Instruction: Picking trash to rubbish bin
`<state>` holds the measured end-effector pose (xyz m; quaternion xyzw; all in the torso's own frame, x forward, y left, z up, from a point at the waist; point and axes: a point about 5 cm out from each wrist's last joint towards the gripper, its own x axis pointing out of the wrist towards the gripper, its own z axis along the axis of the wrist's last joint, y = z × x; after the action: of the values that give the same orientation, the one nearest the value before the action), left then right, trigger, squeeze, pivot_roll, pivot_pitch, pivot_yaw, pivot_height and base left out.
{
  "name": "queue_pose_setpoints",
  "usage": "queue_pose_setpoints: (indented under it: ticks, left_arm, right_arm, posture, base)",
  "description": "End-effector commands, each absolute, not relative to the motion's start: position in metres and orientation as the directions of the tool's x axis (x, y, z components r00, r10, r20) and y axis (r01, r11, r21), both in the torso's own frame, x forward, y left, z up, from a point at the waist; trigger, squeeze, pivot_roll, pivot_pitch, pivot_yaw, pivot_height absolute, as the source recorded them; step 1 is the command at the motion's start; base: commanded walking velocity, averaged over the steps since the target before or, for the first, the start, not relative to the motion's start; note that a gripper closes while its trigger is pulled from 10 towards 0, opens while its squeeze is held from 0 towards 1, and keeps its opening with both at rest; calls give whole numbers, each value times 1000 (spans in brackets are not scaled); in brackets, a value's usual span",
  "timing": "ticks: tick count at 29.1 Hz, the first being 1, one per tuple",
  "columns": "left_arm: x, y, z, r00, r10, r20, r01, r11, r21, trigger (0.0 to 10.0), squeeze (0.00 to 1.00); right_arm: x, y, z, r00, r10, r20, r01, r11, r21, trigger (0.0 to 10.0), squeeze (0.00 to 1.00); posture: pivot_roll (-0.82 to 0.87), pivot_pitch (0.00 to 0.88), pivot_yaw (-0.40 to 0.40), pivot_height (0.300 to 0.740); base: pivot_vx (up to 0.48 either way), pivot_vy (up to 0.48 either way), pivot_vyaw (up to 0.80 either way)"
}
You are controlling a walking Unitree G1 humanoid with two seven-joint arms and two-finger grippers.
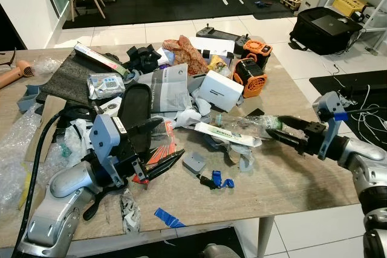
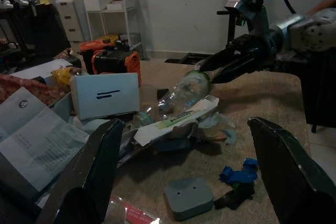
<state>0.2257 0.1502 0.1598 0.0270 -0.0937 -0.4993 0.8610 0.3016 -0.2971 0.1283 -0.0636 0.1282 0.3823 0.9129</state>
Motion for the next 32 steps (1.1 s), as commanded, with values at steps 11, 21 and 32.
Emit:
queue_pose_setpoints:
  ticks: [11, 21, 32]
  left_arm:
    - [222, 149, 158, 467, -877, 114, 866, 479, 140, 10000, 0]
    - [222, 147, 156, 463, -878, 118, 869, 476, 137, 10000, 0]
    - [223, 148, 154, 470, -875, 119, 865, 483, 137, 10000, 0]
  right_arm:
    - [313, -314, 150, 722, 564, -402, -679, 688, -254, 10000, 0]
    - [338, -299, 205, 770, 638, -37, -629, 746, -220, 10000, 0]
    - [342, -331, 185, 930, 224, -291, -335, 843, -422, 10000, 0]
  posture:
    - [-61, 0, 3, 740]
    - [-60, 0, -3, 740]
    - [-57, 0, -6, 740]
  base:
    - [0, 0, 0]
    - [0, 0, 0]
    - [0, 0, 0]
